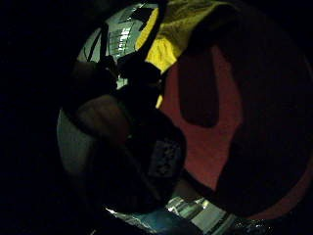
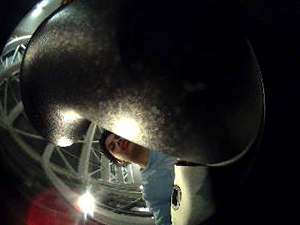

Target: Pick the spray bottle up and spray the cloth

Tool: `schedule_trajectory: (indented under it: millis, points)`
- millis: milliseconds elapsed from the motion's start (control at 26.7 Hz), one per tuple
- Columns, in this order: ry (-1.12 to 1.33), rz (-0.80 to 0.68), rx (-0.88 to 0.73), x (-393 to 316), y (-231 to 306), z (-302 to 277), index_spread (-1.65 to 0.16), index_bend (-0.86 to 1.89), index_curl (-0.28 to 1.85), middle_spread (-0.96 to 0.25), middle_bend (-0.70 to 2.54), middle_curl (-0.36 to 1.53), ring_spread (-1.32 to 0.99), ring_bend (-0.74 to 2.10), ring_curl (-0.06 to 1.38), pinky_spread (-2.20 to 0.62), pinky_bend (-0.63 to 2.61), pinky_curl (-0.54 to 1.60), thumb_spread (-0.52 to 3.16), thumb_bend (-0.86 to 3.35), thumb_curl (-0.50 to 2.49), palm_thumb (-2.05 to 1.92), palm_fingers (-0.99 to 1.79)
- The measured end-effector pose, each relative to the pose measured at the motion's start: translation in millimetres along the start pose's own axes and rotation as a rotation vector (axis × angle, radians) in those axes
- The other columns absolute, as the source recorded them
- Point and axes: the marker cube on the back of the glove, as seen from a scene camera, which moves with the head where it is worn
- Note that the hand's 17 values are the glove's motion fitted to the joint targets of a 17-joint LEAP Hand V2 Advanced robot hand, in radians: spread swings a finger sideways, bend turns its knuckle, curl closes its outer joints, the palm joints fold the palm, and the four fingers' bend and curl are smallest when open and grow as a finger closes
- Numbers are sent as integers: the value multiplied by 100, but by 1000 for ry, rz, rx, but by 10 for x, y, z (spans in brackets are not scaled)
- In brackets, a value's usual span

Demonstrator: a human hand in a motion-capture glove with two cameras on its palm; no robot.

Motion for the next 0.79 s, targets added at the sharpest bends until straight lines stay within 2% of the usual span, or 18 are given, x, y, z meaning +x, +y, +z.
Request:
schedule_trajectory:
  millis: [336, 785]
  points:
    - [-51, 155, -71, 23, 66, 152, -21, 16, 51, -7, 33, 49, 2, 40, 39, 33, 15, 22, 60, -3, 72, 87, 103]
    - [-15, 197, -108, 61, 17, 289, -21, 15, 50, -7, 33, 50, 3, 41, 40, 33, 15, 22, 66, -3, 72, 84, 104]
